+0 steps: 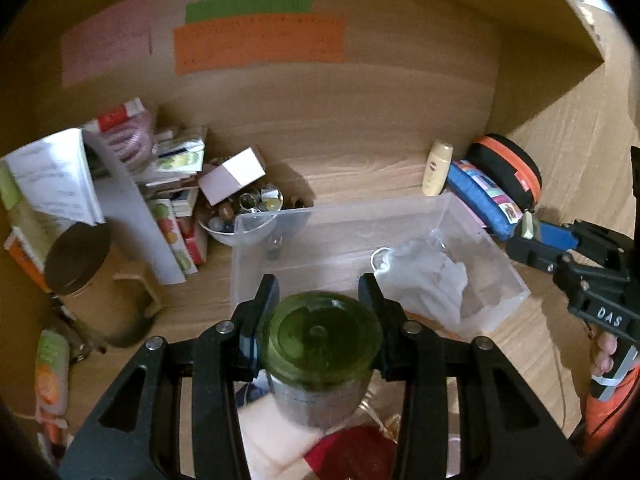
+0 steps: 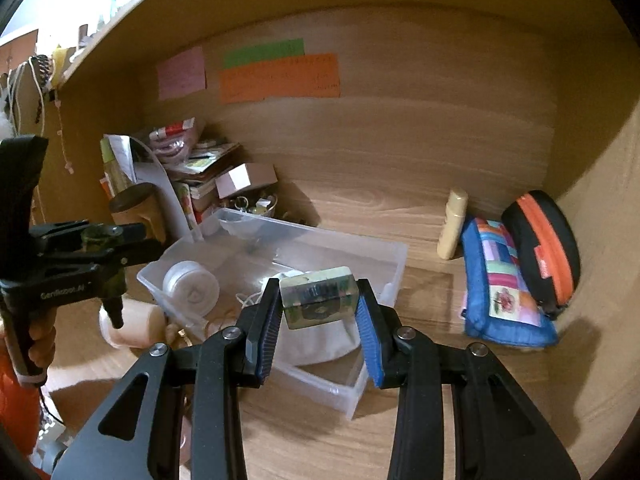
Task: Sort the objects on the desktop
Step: 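Carry the bottle with the left tool while the right tool carries the green box toward the bin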
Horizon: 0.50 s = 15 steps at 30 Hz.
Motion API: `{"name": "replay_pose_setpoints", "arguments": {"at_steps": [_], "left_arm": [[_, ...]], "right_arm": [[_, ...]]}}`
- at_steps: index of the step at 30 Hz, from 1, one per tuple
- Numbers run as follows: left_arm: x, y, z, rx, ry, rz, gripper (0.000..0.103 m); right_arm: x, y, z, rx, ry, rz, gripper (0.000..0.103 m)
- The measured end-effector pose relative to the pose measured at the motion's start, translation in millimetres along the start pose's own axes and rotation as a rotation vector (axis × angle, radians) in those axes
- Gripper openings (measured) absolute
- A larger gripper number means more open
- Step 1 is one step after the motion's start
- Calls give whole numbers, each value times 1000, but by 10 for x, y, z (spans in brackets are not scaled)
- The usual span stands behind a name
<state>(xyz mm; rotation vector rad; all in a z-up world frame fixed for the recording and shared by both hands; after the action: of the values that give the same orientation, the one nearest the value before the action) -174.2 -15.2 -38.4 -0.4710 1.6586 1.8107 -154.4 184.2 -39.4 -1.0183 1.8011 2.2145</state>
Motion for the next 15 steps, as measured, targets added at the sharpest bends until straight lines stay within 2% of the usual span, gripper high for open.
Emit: {"name": "replay_pose_setpoints", "arguments": {"at_steps": [15], "left_arm": [[728,121,30,0,-19,-155,41]], "right_arm": [[616,-133,-119,-24,71,-142,33]]}}
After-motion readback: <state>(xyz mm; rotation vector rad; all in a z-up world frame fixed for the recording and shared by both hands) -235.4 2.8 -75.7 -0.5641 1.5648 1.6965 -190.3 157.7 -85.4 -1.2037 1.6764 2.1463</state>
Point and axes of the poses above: each gripper's, at about its wrist camera, not at the fingertips, and x roughly the way its jaws point, z to its right, y to its top, the point moved 4 cm from there along x, roughly the way its jaws point, and after that the axes turned 8 degrees about -x, right-handed, at the moved point
